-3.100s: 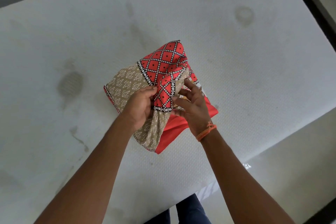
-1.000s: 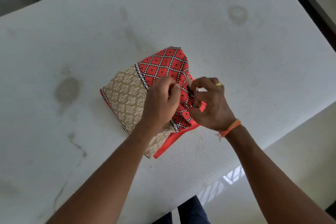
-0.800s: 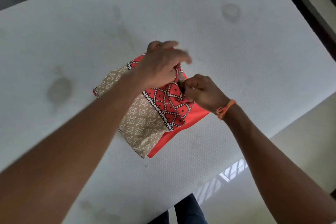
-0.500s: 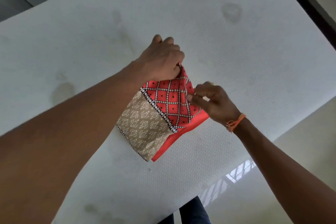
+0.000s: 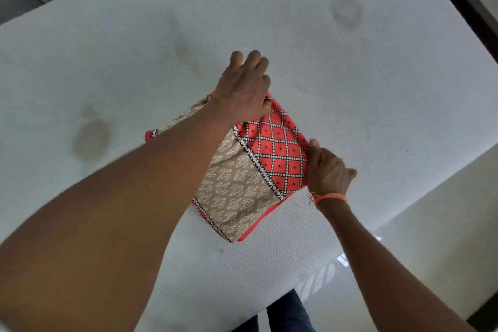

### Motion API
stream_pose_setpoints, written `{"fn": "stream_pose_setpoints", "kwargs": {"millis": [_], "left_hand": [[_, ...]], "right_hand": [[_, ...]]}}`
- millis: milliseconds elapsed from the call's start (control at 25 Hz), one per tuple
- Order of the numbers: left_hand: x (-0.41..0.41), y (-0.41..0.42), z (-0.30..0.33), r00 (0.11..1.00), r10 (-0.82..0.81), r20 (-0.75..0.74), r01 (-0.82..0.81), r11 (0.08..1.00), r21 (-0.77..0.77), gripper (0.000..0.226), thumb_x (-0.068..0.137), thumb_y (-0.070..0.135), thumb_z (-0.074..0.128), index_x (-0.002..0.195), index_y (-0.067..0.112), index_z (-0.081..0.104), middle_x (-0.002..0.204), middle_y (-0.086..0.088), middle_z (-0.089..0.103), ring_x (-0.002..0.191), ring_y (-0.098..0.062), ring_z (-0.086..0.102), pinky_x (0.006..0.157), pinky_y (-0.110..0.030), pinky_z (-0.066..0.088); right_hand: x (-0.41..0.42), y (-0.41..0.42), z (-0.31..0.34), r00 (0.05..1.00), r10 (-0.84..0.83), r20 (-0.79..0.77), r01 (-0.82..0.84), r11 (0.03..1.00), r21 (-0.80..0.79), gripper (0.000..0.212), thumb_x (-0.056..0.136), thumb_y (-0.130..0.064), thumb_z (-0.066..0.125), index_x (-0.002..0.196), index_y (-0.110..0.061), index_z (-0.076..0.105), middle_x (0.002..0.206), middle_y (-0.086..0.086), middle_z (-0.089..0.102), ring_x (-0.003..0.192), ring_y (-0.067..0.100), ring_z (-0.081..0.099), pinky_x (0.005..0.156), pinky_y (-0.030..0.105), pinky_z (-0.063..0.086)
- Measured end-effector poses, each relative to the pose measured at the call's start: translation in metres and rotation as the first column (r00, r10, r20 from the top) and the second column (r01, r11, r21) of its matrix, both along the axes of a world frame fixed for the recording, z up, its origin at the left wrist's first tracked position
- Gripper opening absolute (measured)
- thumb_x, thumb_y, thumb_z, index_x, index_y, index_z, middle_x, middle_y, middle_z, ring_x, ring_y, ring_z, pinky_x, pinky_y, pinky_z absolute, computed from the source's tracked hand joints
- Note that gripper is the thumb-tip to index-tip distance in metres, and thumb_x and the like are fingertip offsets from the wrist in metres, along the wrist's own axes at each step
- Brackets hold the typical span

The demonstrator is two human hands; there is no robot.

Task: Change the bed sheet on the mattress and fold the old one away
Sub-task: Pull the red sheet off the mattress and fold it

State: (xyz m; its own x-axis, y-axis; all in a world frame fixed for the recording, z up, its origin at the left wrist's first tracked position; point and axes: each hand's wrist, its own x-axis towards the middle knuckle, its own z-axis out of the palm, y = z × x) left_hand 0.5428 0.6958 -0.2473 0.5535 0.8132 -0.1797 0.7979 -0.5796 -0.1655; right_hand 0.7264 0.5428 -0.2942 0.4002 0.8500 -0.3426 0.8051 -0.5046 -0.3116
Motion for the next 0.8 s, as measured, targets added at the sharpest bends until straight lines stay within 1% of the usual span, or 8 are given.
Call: {"fn": "stream_pose_setpoints", "kwargs": {"millis": [80,200,320,400,520,600,680,800], "left_hand": [[0.004,-0.010,0.005,0.962,0.242,0.129,-0.253,0.964,0.077,0.055,0.093,0.053,0.048,0.126,0.010,0.054,0.133,-0.012,0.047,0.119,-0.031,0.045,0.095,-0.046,0.033],[-0.005,-0.077,-0.001,0.827,0.385,0.410,-0.448,0.892,0.066,0.062,0.102,0.055,0.029,0.145,0.012,0.042,0.148,-0.017,0.040,0.132,-0.034,0.041,0.105,-0.047,0.035],[-0.020,-0.138,-0.031,0.891,0.393,0.229,-0.386,0.919,-0.079,0.067,0.104,0.052,0.015,0.157,0.012,0.020,0.163,-0.021,0.014,0.151,-0.037,0.010,0.120,-0.053,0.014],[-0.025,-0.126,-0.051,0.921,0.349,0.175,-0.339,0.937,-0.084,0.062,0.104,0.046,0.012,0.159,0.016,0.011,0.164,-0.020,0.006,0.152,-0.036,0.002,0.122,-0.055,0.004],[-0.041,-0.082,-0.063,0.881,0.445,0.160,-0.435,0.895,-0.099,0.061,0.103,0.047,0.016,0.159,0.025,0.005,0.165,-0.016,0.009,0.152,-0.034,0.005,0.118,-0.059,-0.003],[-0.062,-0.084,-0.060,0.675,0.698,0.240,-0.708,0.704,-0.055,0.064,0.102,0.050,0.023,0.156,0.017,0.022,0.159,-0.019,0.028,0.149,-0.037,0.019,0.116,-0.063,0.009],[-0.076,-0.104,-0.057,0.297,0.866,0.401,-0.892,0.402,-0.208,0.079,0.095,0.064,0.031,0.153,0.009,0.028,0.155,-0.019,0.033,0.146,-0.037,0.026,0.113,-0.062,0.024],[-0.077,-0.155,-0.055,-0.285,0.791,0.542,-0.778,0.139,-0.613,0.108,0.074,0.072,0.067,0.151,0.008,0.027,0.152,-0.015,0.034,0.142,-0.031,0.031,0.113,-0.052,0.034]], "right_hand": [[-0.014,-0.014,-0.010,0.972,-0.182,-0.146,0.177,0.983,-0.051,0.067,0.088,-0.076,0.019,0.084,-0.018,0.053,0.082,0.002,0.060,0.083,0.025,0.057,0.087,0.046,0.032],[-0.030,-0.007,-0.007,0.975,-0.200,-0.094,0.193,0.978,-0.079,0.055,0.089,-0.068,0.037,0.113,-0.019,0.045,0.110,0.008,0.053,0.104,0.030,0.050,0.093,0.052,0.033],[-0.049,0.012,0.009,0.972,-0.224,-0.073,0.235,0.946,0.223,0.047,0.088,-0.026,0.048,0.133,-0.015,0.042,0.129,0.013,0.042,0.120,0.036,0.043,0.099,0.051,0.033],[-0.084,0.014,0.022,0.970,0.131,-0.203,-0.004,0.850,0.527,0.053,0.093,-0.031,0.044,0.140,-0.009,0.040,0.142,0.014,0.040,0.134,0.032,0.035,0.112,0.046,0.027],[-0.114,0.012,-0.004,0.856,0.514,-0.057,-0.471,0.819,0.328,0.077,0.094,-0.066,0.014,0.155,-0.020,0.015,0.162,0.003,0.010,0.150,0.023,0.003,0.119,0.054,0.002],[-0.091,0.014,-0.034,0.862,0.500,0.087,-0.507,0.853,0.123,0.088,0.084,-0.079,0.007,0.155,-0.027,0.005,0.163,0.004,0.003,0.150,0.027,-0.001,0.117,0.060,0.001],[-0.066,0.021,-0.042,0.940,0.340,0.008,-0.340,0.939,0.048,0.103,0.076,-0.088,0.019,0.155,-0.023,0.008,0.161,0.011,0.013,0.148,0.031,0.012,0.117,0.056,0.011],[-0.057,0.036,-0.021,0.957,0.174,-0.233,-0.168,0.985,0.043,0.098,0.069,-0.081,0.055,0.141,-0.017,0.035,0.134,0.007,0.047,0.119,0.025,0.048,0.100,0.043,0.042]]}}
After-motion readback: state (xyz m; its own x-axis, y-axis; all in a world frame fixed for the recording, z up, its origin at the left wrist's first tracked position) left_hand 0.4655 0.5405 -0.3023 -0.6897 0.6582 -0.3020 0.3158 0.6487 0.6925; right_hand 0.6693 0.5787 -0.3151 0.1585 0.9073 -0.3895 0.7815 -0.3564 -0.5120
